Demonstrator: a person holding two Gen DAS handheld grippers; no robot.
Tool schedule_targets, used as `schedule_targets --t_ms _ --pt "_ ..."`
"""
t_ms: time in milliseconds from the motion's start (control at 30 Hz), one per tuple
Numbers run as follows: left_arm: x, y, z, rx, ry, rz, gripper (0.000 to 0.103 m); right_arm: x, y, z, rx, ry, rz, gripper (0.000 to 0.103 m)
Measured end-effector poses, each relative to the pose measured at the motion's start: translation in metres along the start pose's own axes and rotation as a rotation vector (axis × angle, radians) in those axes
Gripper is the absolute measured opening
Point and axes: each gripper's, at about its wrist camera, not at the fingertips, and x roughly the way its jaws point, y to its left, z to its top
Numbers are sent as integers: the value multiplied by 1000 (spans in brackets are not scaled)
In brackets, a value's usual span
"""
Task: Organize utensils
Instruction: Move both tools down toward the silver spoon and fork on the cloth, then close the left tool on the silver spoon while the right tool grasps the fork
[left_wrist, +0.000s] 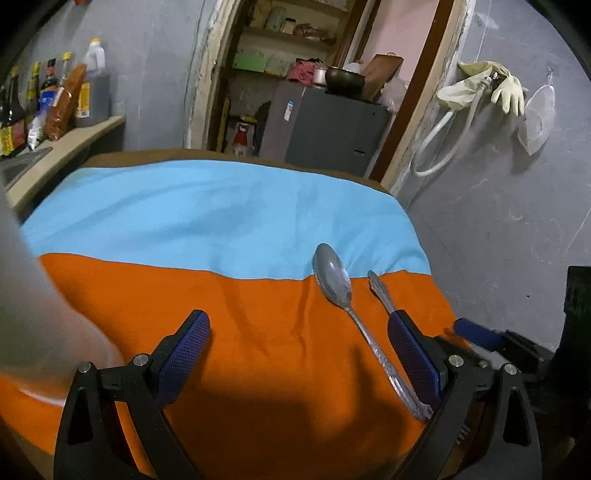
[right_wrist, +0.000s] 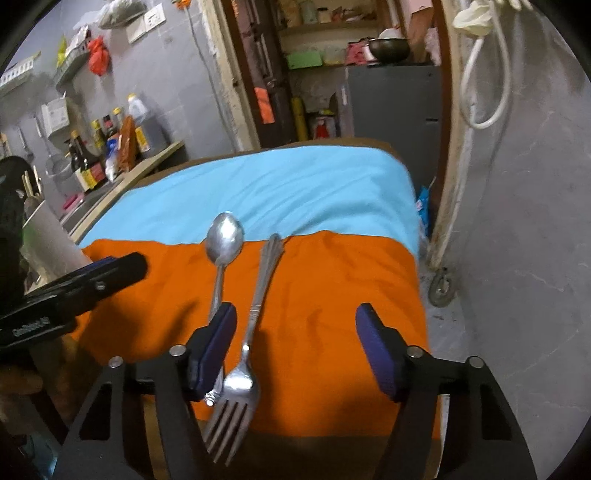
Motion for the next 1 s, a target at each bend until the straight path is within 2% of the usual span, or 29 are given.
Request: schedule_targets --t_ms 67,100,167,367,500,600,667,800,867,1000 --pt "3 2 5 -9 -2 -21 93 6 2 1 -14 24 10 49" --pt "5 3 7 -12 -3 -30 91 8 3 1 -19 36 13 46" --pt "13 4 14 -13 3 -50 79 14 3 1 -25 62 21 38" --pt "45 9 29 -36 99 -114 50 19 7 4 -50 82 10 34" --pt "56 18 38 -69 125 -150 41 24 11 8 -72 91 -11 33" --pt "62 25 45 -97 139 -170 28 29 12 13 -89 92 -38 22" --pt "68 29 49 -120 158 -196 13 30 10 14 -92 92 -47 13" --pt "74 31 53 -128 183 -240 9 33 6 19 -81 94 -52 9" --pt "74 32 53 -123 193 -257 2 36 6 21 -84 98 -61 9" --pt "65 29 54 -91 173 -241 0 44 7 32 -81 114 -55 10"
